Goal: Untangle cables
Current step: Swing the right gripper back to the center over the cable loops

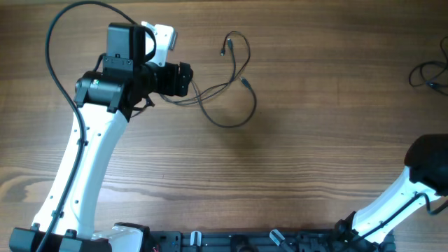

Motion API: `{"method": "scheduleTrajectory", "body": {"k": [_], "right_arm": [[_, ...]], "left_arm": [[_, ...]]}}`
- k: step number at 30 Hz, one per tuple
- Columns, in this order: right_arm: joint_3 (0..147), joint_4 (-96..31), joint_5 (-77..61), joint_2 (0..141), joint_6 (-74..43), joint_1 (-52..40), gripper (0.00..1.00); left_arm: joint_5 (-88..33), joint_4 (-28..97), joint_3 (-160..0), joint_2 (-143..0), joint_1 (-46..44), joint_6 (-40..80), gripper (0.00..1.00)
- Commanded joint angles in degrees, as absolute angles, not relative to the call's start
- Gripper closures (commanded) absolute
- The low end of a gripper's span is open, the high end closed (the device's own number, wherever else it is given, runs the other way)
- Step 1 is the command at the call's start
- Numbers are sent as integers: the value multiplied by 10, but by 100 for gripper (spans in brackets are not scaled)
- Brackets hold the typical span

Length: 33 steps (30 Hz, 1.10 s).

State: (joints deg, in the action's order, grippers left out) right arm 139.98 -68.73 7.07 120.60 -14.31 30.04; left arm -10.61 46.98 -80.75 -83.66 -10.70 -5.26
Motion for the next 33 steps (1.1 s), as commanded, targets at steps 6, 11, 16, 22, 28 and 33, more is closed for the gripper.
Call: {"method": "scheduleTrajectory", "body": {"k": [6, 11, 16, 22, 28, 33], "right_arm": [[1404, -722, 38, 1167, -136, 196, 0], [1404, -750, 38, 1167, -130, 114, 0], [1404, -775, 37, 1167, -120, 29, 0], [1403, -803, 29, 1167, -103, -73, 0], [1402, -806, 9, 1167, -76, -160, 0], [1401, -818, -45, 1168, -30, -199, 0]], "left_arm": [[-77, 449, -818, -825, -48, -62, 9], [-113, 438, -818, -825, 8, -61, 9], [-137, 435, -818, -825, 58, -45, 10], [-137, 435, -818, -825, 78, -23, 10], [-137, 437, -818, -825, 78, -19, 9], [-124, 432, -818, -825, 86, -27, 9]]}}
